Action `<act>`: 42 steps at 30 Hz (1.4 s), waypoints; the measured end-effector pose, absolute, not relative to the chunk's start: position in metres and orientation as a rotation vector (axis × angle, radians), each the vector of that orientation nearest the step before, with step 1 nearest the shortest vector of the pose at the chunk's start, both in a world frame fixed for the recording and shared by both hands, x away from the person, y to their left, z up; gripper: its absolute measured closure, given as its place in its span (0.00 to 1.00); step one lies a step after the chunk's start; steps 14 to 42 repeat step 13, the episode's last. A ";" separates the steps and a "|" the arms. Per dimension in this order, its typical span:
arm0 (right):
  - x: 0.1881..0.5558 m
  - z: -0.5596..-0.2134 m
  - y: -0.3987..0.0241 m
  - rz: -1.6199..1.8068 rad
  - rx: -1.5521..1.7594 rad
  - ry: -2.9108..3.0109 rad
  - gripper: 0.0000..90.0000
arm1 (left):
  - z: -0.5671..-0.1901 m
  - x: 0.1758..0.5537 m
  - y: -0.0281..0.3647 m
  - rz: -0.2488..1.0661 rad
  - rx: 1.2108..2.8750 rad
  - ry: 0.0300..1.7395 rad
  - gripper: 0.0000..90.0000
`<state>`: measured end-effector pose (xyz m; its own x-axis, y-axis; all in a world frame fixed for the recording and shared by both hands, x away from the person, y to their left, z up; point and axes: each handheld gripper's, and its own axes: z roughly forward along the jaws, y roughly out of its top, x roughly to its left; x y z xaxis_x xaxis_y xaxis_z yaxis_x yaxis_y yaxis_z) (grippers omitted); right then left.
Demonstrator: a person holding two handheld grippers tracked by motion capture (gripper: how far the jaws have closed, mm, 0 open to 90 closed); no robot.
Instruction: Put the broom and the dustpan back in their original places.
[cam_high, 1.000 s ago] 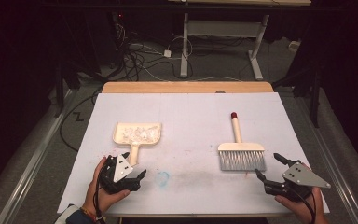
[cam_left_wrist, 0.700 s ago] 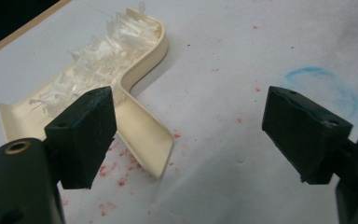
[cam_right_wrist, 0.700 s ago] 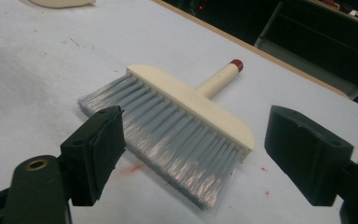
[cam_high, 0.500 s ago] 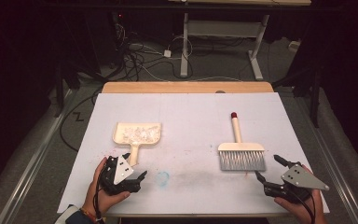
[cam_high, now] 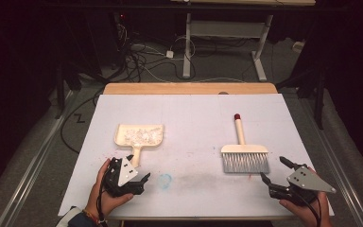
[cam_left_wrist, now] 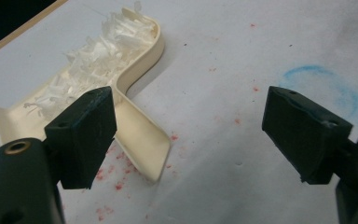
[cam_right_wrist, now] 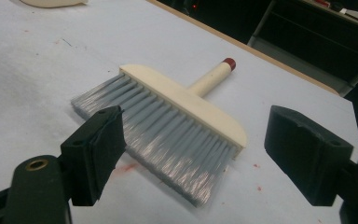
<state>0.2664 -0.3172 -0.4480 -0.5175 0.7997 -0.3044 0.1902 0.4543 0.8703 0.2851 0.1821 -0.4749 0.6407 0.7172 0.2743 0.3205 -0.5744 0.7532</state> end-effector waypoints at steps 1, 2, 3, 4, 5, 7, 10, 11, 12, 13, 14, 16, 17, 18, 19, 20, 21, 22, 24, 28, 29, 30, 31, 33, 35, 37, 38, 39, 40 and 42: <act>0.267 -0.448 -0.317 1.053 0.826 1.972 0.23 | -0.475 0.285 0.182 0.752 2.180 0.805 0.19; 0.267 -0.448 -0.317 1.053 0.827 1.975 0.23 | -0.475 0.286 0.182 0.752 2.183 0.805 0.19; 0.267 -0.449 -0.317 1.050 0.826 1.975 0.23 | -0.475 0.286 0.182 0.750 2.185 0.804 0.19; 0.267 -0.449 -0.317 1.048 0.827 1.976 0.23 | -0.476 0.287 0.181 0.749 2.186 0.803 0.19; 0.267 -0.449 -0.318 1.047 0.829 1.975 0.23 | -0.476 0.287 0.181 0.750 2.190 0.802 0.19; 0.268 -0.449 -0.318 1.046 0.832 1.973 0.23 | -0.475 0.287 0.181 0.747 2.190 0.802 0.19; 0.268 -0.449 -0.319 1.048 0.837 1.973 0.23 | -0.475 0.288 0.180 0.749 2.190 0.808 0.19; 0.268 -0.449 -0.319 1.047 0.840 1.972 0.23 | -0.475 0.288 0.180 0.749 2.189 0.808 0.19; 0.268 -0.449 -0.319 1.047 0.837 1.971 0.23 | -0.475 0.288 0.179 0.750 2.189 0.808 0.19; 0.268 -0.449 -0.319 1.048 0.836 1.970 0.23 | -0.475 0.288 0.179 0.750 2.190 0.808 0.19; 0.268 -0.449 -0.319 1.048 0.836 1.970 0.23 | -0.475 0.288 0.179 0.750 2.190 0.808 0.19; 0.268 -0.449 -0.319 1.048 0.836 1.970 0.23 | -0.475 0.288 0.179 0.750 2.190 0.808 0.19; 0.268 -0.449 -0.319 1.048 0.836 1.970 0.23 | -0.475 0.288 0.179 0.750 2.190 0.808 0.19; 0.268 -0.449 -0.319 1.048 0.836 1.970 0.23 | -0.475 0.288 0.179 0.750 2.190 0.808 0.19; 0.268 -0.449 -0.319 1.048 0.836 1.970 0.23 | -0.475 0.288 0.179 0.750 2.190 0.808 0.19; 0.268 -0.449 -0.319 1.048 0.836 1.970 0.23 | -0.475 0.288 0.179 0.750 2.190 0.808 0.19; 0.268 -0.449 -0.319 1.048 0.836 1.970 0.23 | -0.475 0.288 0.179 0.750 2.190 0.808 0.19; 0.268 -0.449 -0.319 1.048 0.836 1.970 0.23 | -0.475 0.288 0.179 0.750 2.190 0.808 0.19; 0.268 -0.449 -0.319 1.048 0.836 1.970 0.23 | -0.475 0.288 0.179 0.750 2.190 0.808 0.19; 0.268 -0.449 -0.319 1.048 0.836 1.970 0.23 | -0.475 0.288 0.179 0.750 2.190 0.808 0.19; 0.268 -0.449 -0.319 1.048 0.836 1.970 0.23 | -0.475 0.288 0.179 0.750 2.190 0.808 0.19; 0.268 -0.449 -0.319 1.048 0.836 1.970 0.23 | -0.475 0.288 0.179 0.750 2.190 0.808 0.19; 0.268 -0.449 -0.319 1.048 0.836 1.970 0.23 | -0.475 0.288 0.179 0.750 2.190 0.808 0.19; 0.268 -0.449 -0.319 1.048 0.836 1.970 0.23 | -0.475 0.288 0.179 0.750 2.190 0.808 0.19; 0.268 -0.449 -0.319 1.048 0.836 1.970 0.23 | -0.475 0.288 0.179 0.750 2.190 0.808 0.19; 0.268 -0.449 -0.319 1.048 0.836 1.970 0.23 | -0.475 0.288 0.179 0.750 2.190 0.808 0.19; 0.268 -0.449 -0.319 1.048 0.836 1.970 0.23 | -0.475 0.288 0.179 0.750 2.190 0.808 0.19; 0.268 -0.449 -0.319 1.048 0.836 1.970 0.23 | -0.475 0.288 0.179 0.750 2.190 0.808 0.19; 0.268 -0.449 -0.319 1.048 0.836 1.970 0.23 | -0.475 0.288 0.179 0.750 2.190 0.808 0.19; 0.268 -0.449 -0.319 1.048 0.836 1.970 0.23 | -0.475 0.288 0.179 0.750 2.190 0.808 0.19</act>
